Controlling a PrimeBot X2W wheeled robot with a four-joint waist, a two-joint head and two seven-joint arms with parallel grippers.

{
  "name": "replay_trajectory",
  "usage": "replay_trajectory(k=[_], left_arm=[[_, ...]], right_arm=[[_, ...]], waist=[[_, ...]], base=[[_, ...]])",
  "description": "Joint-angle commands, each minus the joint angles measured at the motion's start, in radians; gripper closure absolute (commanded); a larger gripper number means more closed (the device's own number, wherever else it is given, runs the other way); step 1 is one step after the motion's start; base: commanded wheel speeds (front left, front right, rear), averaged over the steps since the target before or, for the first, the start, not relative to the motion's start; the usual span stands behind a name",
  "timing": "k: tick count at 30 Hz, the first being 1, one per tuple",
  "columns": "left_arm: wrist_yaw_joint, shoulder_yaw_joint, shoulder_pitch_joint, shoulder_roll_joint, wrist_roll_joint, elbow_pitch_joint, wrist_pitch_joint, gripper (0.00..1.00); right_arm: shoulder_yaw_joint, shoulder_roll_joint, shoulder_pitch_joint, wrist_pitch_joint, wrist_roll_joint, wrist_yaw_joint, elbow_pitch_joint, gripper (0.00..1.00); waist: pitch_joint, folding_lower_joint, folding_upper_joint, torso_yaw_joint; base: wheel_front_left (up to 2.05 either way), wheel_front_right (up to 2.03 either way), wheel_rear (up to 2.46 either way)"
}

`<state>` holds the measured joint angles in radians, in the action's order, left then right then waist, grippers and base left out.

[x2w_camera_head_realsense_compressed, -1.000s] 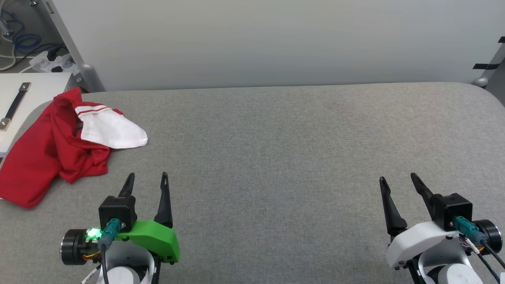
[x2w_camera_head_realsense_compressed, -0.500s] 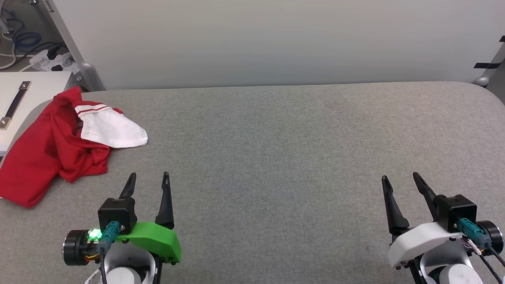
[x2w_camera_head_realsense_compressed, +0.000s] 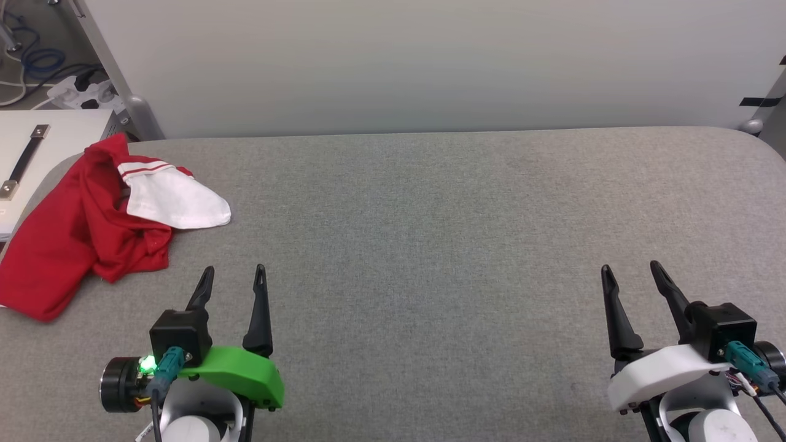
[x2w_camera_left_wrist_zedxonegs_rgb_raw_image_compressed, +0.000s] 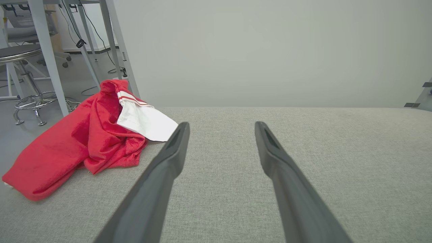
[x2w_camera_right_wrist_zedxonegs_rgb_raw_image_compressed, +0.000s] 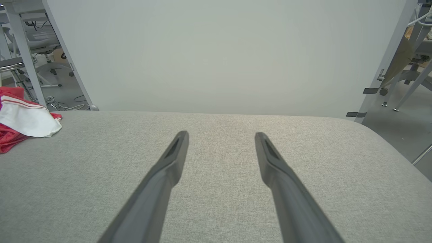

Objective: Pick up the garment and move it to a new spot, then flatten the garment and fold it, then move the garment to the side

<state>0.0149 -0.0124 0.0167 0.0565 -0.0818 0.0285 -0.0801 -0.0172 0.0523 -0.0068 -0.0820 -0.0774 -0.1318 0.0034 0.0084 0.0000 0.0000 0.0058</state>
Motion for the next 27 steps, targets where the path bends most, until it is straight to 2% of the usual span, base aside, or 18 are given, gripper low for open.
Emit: replay_trajectory(k=[1, 27], left_arm=[[0.007, -0.001, -0.011, -0.002, -0.01, 0.001, -0.011, 0.0], [0.025, -0.018, -0.018, -0.003, -0.039, 0.007, -0.065, 0.0]], right_arm=[[0.001, -0.001, 0.005, -0.012, -0.01, 0.0, -0.007, 0.0], [0.004, -0.001, 0.016, -0.065, -0.041, 0.001, -0.021, 0.0]], waist=[[0.0, 0.0, 0.0, 0.0], [-0.002, 0.0, 0.0, 0.008]], base=[[0.0, 0.0, 0.0], [0.0, 0.0, 0.0]])
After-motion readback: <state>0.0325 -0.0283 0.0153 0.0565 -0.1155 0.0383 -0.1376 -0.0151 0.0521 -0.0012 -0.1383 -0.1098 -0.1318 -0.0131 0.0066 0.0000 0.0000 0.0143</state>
